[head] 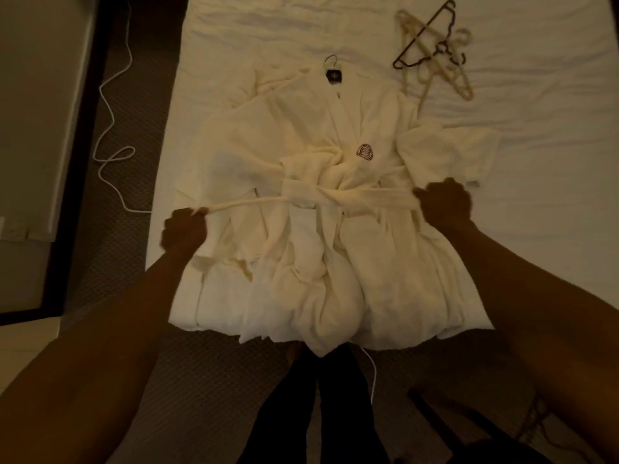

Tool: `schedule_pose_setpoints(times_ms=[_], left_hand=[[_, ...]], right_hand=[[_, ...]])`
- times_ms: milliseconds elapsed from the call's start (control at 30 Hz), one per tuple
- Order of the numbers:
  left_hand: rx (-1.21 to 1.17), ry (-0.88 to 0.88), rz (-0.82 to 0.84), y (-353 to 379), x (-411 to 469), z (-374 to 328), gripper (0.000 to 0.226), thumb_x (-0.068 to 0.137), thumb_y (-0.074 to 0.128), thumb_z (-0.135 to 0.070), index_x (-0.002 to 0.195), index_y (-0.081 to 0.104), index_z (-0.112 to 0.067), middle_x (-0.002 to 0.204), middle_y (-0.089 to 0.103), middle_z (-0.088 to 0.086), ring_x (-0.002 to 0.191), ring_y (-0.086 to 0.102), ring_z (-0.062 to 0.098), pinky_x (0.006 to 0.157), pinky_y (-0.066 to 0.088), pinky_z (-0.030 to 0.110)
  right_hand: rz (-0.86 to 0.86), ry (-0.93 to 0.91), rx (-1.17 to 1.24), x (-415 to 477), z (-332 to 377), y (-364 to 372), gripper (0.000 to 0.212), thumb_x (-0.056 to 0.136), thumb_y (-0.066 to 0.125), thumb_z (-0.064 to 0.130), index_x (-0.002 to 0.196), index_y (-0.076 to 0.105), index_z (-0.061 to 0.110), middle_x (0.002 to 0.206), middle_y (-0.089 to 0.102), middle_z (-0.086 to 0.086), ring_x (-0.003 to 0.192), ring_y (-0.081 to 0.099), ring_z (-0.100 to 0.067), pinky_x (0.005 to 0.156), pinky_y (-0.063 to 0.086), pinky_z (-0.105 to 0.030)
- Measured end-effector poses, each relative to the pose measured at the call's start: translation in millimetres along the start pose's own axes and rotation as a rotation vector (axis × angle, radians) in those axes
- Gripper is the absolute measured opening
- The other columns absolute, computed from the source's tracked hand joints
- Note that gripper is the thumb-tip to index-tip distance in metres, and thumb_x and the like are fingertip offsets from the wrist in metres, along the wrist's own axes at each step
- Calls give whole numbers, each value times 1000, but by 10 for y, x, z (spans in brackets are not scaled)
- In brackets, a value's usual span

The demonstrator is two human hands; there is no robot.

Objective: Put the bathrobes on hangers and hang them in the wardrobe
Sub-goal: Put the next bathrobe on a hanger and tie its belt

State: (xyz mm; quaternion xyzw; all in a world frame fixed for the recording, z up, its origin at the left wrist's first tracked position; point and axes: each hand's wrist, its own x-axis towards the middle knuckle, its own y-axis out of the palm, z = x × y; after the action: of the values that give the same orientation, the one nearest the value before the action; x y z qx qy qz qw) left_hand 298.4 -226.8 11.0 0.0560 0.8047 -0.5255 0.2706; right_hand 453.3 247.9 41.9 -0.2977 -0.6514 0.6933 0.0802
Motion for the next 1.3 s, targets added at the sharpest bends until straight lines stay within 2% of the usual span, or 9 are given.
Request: schedule_pose_setpoints(times_ms=[100, 333, 600, 700, 767, 967, 1100, 1200, 1300], left_hand=[[192, -32, 24, 27, 27, 147, 48, 93, 46, -48, 126, 59, -16, 134, 54, 18, 123, 50, 41, 105, 40, 52], [135, 392, 170, 720, -493, -706, 68, 85, 69, -43, 144, 43, -22, 144, 48, 6, 137, 40, 30, 110, 32, 53], [117, 328, 318, 1244, -411, -1004, 82, 93, 60, -47, 155, 15, -19, 160, 24, 5, 148, 22, 26, 116, 15, 60], [50, 332, 285, 1230, -252, -954, 64, 87, 62, -57, 141, 41, -29, 140, 54, 4, 131, 47, 29, 106, 35, 59], [-8, 399, 256, 1120, -247, -929, 43, 81, 57, -64, 109, 64, -32, 110, 70, 4, 107, 63, 30, 88, 50, 50], [-18, 327, 311, 601, -102, -543, 25, 80, 53, -47, 82, 71, -29, 86, 72, 6, 91, 68, 35, 81, 53, 46], [233, 395, 155, 495, -36, -469, 15, 89, 57, -49, 85, 69, -41, 104, 67, -2, 109, 57, 31, 88, 49, 51], [376, 464, -27, 637, -144, -633, 36, 83, 70, -38, 116, 62, -27, 126, 47, 9, 122, 40, 35, 95, 38, 53], [241, 386, -184, 754, -389, -887, 47, 73, 60, -38, 112, 54, -14, 118, 49, 13, 112, 47, 34, 87, 40, 46]], right_hand=[[48, 169, -10, -23, -172, 121, 49, 99, 41, 45, 119, 60, 4, 125, 51, -25, 115, 48, -40, 99, 35, -47], [224, -201, 222, -44, 680, 298, 55, 95, 49, 49, 134, 46, 11, 132, 53, -17, 122, 50, -36, 100, 39, -48], [211, -334, 126, 61, 899, 515, 37, 98, 45, 46, 114, 56, 15, 111, 58, -12, 103, 56, -32, 84, 46, -45], [183, -326, 217, 91, 814, 548, 32, 97, 50, 43, 108, 59, 15, 108, 59, -11, 101, 56, -31, 82, 46, -42], [204, -290, 277, 103, 735, 510, 29, 97, 50, 39, 105, 61, 14, 106, 61, -11, 99, 57, -30, 81, 46, -40], [87, -114, 151, 193, 64, 375, 22, 95, 52, 42, 85, 57, 23, 99, 66, -4, 100, 60, -31, 87, 40, -44], [58, -91, 35, 226, -95, 347, 22, 97, 51, 40, 88, 58, 21, 99, 62, -8, 101, 56, -34, 86, 38, -46], [6, -57, 78, 166, 158, 388, 38, 90, 61, 42, 112, 54, 12, 113, 53, -16, 107, 51, -37, 86, 43, -49], [-22, -17, 204, 68, 447, 438, 53, 90, 55, 54, 112, 53, 5, 111, 58, -16, 102, 57, -36, 83, 48, -46]])
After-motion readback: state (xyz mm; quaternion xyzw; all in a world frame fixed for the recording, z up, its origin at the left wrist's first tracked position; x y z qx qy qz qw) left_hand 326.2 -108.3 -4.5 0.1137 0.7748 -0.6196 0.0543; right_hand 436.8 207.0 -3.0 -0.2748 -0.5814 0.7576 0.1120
